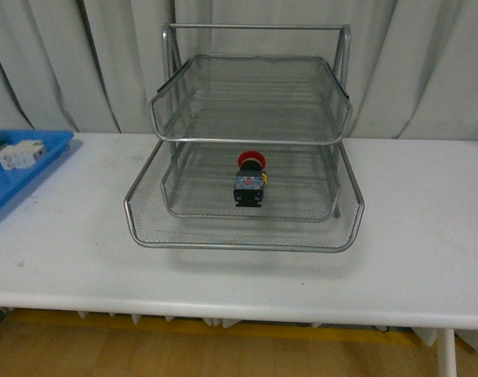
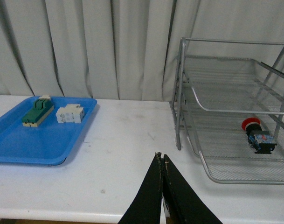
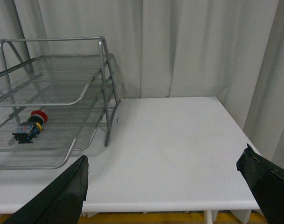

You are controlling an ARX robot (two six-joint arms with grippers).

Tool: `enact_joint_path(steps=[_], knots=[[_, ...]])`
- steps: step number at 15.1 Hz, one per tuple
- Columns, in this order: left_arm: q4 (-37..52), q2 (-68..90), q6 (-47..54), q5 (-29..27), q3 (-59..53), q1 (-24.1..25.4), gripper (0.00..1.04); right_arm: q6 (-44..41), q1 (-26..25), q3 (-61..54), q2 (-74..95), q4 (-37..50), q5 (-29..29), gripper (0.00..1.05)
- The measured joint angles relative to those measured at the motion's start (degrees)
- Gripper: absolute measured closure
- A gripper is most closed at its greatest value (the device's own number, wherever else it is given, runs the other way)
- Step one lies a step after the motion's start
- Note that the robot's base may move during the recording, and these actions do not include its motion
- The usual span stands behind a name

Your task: Place button on rack with both arms

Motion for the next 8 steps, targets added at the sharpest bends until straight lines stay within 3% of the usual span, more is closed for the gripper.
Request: enact_joint_path(steps=[8], knots=[[-10.8, -10.93, 0.0, 0.0, 0.0, 0.0, 1.03, 0.0, 0.0, 0.0, 0.0, 0.0, 0.0, 0.06]])
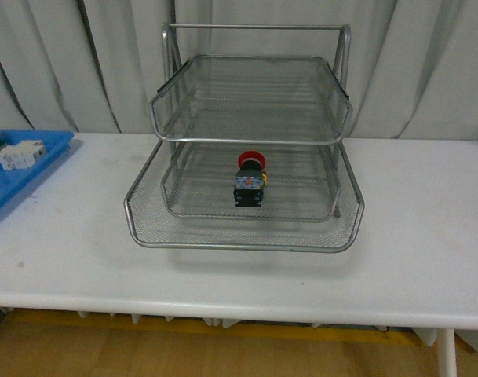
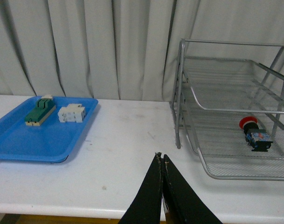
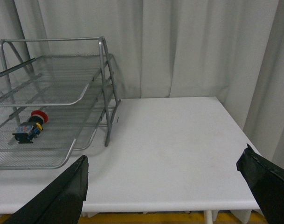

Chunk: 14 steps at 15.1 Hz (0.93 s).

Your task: Place button on rack with both arms

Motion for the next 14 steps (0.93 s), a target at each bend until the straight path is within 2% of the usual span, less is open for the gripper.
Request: enact_joint_path(steps=[2, 4, 8, 9, 10, 12, 13, 14], knots=[[-1.51, -1.73, 0.0, 0.0, 0.0, 0.0, 1.03, 0.0, 0.0, 0.0, 0.0, 0.0, 0.0, 0.06], [-12.33, -10.58, 0.0, 0.02, 0.02, 0.0, 1.03, 0.0, 0.0, 0.0, 0.0, 0.0, 0.02, 0.06], [-11.89, -11.17, 0.0, 0.02, 0.02, 0.0, 1.03, 0.0, 0.0, 0.0, 0.02, 0.02, 0.0, 0.06], [-11.82, -11.17, -0.02, 0.02, 0.02, 0.0, 1.01, 0.24, -0.55, 0.0, 1.11, 2.6, -1.49, 0.06], [-11.82, -11.17, 0.0, 0.02, 0.02, 0.0, 0.88, 0.83, -2.73, 0.7, 9.84, 14.84, -4.57, 0.06], [-11.8, -11.17, 0.0, 0.0, 0.02, 0.0, 0.63, 4.48, -2.1, 6.97, 38.62, 39.58, -6.05, 0.06], [-11.82, -11.17, 0.0, 0.02, 0.02, 0.0, 0.5, 6.49, -0.59, 13.03, 50.45, 47.15, -6.12, 0.06], [-11.8, -11.17, 0.0, 0.0, 0.02, 0.0, 0.37, 9.42, 1.77, 21.46, 62.14, 47.84, -6.64, 0.06]])
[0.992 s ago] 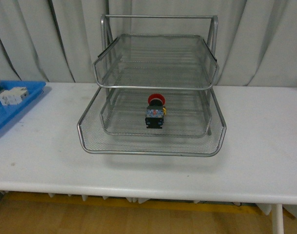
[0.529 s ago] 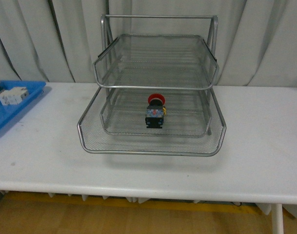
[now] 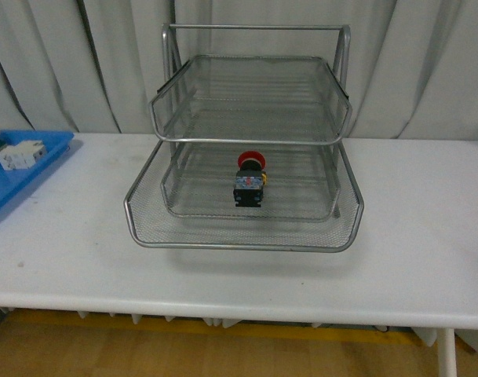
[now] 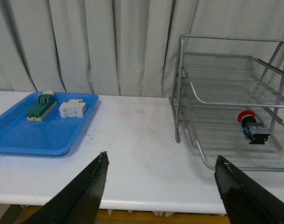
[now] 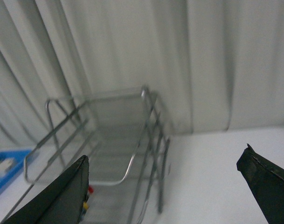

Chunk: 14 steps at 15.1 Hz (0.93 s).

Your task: Place button on rack with both arms

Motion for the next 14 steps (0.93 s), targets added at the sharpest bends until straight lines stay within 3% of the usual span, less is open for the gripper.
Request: enact_joint_path(steps=[2, 3, 6, 9, 10, 14], knots=[[0.0, 0.0, 0.0, 0.0, 0.0, 0.0, 0.14, 5.79, 5.62, 14.1, 18.88, -13.51, -2.14, 0.12], [0.0, 0.0, 0.09, 0.0, 0.0, 0.0, 0.05, 7.21, 8.2, 19.91, 24.96, -21.31, -3.1, 0.25], [0.0, 0.0, 0.15, 0.0, 0.0, 0.0, 0.07, 8.61, 14.8, 31.78, 29.7, -36.22, -3.93, 0.61], [-0.02, 0.0, 0.15, 0.0, 0.0, 0.0, 0.07, 8.33, 21.57, 33.53, 35.58, -46.27, -3.26, 0.98], [0.0, 0.0, 0.15, 0.0, 0.0, 0.0, 0.07, 7.89, 23.56, 33.53, 37.11, -47.41, -2.36, 1.03], [-0.02, 0.0, 0.17, 0.0, 0.0, 0.0, 0.07, 7.56, 28.0, 34.51, 41.88, -46.75, -0.76, 1.03]])
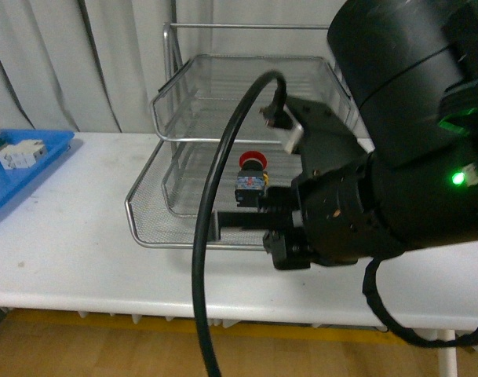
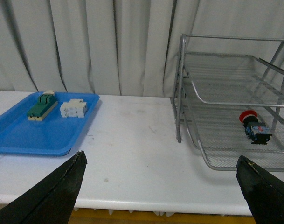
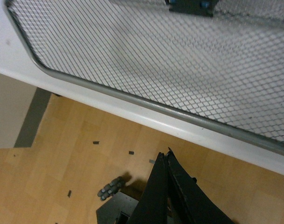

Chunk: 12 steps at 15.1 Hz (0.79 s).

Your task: Place button on rack with both arms

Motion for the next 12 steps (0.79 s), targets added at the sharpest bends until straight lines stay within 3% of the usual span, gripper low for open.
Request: enact_joint_path(steps=[5, 12], knots=[[0.02, 0.0, 0.0, 0.0, 0.0, 0.0, 0.07, 2.4, 2.49, 1.81, 8.57, 3.5, 3.39, 1.03], [0.02, 0.0, 0.0, 0.0, 0.0, 0.0, 0.07, 2.95, 0.81, 8.85, 14.47, 3.67, 5.73, 1.03]])
